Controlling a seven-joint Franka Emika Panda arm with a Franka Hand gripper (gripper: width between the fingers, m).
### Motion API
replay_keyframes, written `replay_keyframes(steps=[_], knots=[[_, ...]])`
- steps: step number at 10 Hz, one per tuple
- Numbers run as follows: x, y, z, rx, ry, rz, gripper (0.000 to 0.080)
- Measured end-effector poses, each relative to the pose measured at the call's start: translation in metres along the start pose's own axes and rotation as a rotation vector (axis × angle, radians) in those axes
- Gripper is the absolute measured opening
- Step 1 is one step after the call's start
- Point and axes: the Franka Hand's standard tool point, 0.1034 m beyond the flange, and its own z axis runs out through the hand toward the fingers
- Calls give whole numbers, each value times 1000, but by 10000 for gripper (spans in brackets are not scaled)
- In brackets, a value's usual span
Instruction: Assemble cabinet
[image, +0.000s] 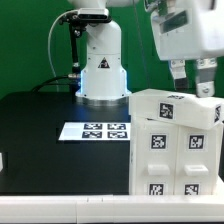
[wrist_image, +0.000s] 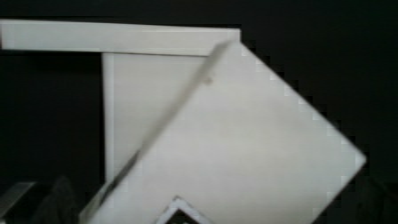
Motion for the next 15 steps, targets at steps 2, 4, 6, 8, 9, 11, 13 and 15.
replay_keyframes(steps=[2,4,6,8,9,11,13,15], knots=[[3,0,2,0,3,-113,796],[1,1,-1,-42,5,-383,796],[3,-6,-8,-47,22,-737,796],[5,-7,-9,-52,29,-900,796],[5,-7,-9,-54,28,-952,796],[7,-7,-9,-59,28,-1090,796],[11,-6,-8,-87,26,-1490,796],[10,-6,-7,-98,25,-1615,796]])
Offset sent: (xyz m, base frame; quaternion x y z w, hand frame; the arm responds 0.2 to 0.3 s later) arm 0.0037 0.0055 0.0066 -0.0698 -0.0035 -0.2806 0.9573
